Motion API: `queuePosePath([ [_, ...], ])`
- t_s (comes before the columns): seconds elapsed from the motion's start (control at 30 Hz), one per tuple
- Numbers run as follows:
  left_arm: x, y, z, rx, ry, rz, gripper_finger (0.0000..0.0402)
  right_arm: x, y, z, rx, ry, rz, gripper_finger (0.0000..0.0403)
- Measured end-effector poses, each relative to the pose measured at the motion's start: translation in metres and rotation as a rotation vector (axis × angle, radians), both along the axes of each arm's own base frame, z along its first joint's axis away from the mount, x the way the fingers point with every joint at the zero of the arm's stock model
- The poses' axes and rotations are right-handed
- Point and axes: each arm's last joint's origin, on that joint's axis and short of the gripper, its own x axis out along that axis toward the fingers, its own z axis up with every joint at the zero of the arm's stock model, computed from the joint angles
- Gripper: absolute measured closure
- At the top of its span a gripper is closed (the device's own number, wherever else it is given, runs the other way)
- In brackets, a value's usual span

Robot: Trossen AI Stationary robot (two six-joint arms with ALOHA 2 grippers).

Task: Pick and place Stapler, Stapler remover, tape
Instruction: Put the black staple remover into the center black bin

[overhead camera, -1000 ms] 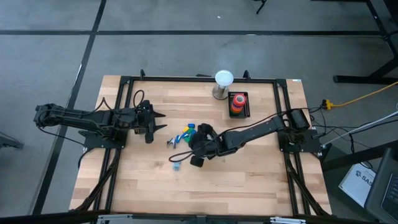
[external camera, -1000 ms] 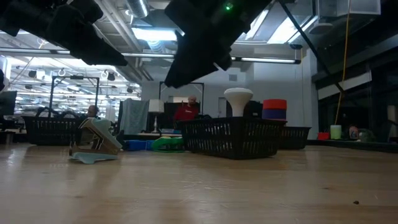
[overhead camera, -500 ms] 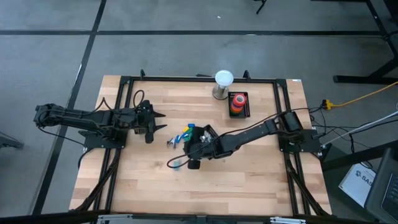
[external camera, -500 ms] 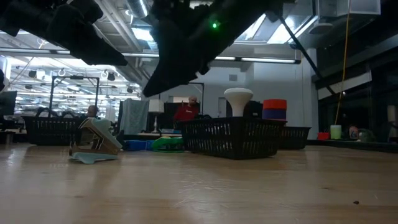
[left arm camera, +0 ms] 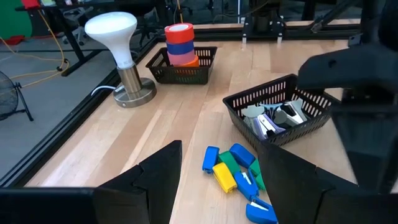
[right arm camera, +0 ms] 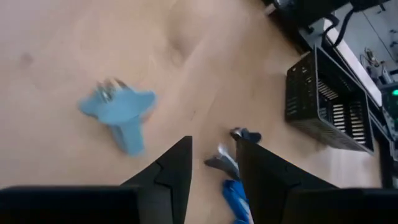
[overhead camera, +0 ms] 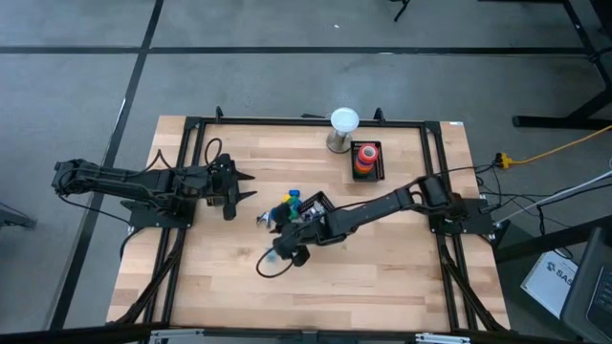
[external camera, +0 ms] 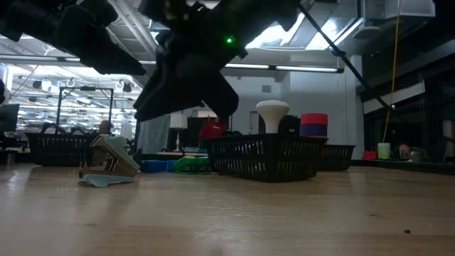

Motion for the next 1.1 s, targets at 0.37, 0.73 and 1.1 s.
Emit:
queuePosePath([
  [0.37, 0.000, 0.000, 0.000, 0.000, 0.001, 0.000, 0.0192, 0.023, -0.025, -0.013, -0.123, 0.106, 0.036, 0.0273],
  [0.73, 0.000, 0.000, 0.000, 0.000, 0.000, 0.000, 0.0192, 0.031, -0.038, -0.030, -0.156, 0.136, 0.035, 0.0273],
  [1.1, 0.000, 0.000, 0.000, 0.000, 0.000, 0.000, 0.0192, 0.032, -0.037, -0.042, -0.141, 0.155, 0.049, 0.0273],
])
